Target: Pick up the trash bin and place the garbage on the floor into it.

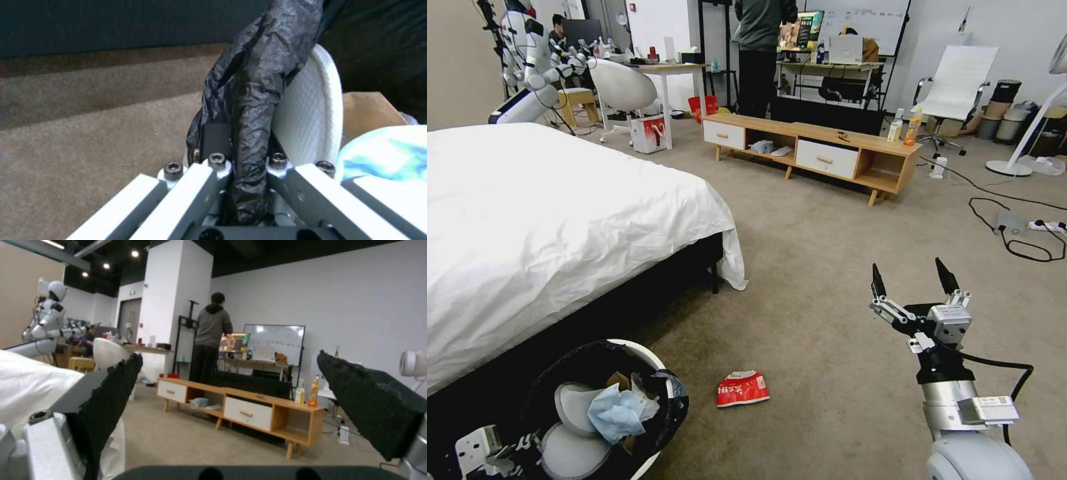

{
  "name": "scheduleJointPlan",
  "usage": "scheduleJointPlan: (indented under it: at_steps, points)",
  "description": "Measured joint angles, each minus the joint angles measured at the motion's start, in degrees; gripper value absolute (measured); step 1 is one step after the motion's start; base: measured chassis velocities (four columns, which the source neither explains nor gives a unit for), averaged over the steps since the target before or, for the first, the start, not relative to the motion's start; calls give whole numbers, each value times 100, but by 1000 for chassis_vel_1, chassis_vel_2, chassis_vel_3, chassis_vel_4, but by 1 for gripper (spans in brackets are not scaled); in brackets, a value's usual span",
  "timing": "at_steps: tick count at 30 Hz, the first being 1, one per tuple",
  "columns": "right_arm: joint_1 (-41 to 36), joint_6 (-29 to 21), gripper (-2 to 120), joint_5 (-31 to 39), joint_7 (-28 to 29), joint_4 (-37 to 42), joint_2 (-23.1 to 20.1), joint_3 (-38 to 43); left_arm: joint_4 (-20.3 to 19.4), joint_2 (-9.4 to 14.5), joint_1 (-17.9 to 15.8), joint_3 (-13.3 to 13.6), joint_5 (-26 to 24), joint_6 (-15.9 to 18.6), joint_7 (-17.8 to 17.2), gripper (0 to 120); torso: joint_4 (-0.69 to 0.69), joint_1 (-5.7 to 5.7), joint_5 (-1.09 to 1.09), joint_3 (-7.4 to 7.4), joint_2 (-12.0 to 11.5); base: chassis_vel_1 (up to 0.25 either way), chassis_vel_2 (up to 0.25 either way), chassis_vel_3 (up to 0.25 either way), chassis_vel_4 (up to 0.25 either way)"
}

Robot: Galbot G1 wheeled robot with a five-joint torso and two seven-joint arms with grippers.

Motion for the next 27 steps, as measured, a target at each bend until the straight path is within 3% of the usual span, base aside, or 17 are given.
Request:
scheduleJointPlan:
  at_steps: [27]
  points:
    - [-103,0,100,-52,-16,76,31,69,-60,14,92,6,10,-22,26,2,1,0,0,0,0,17,15,15,18]
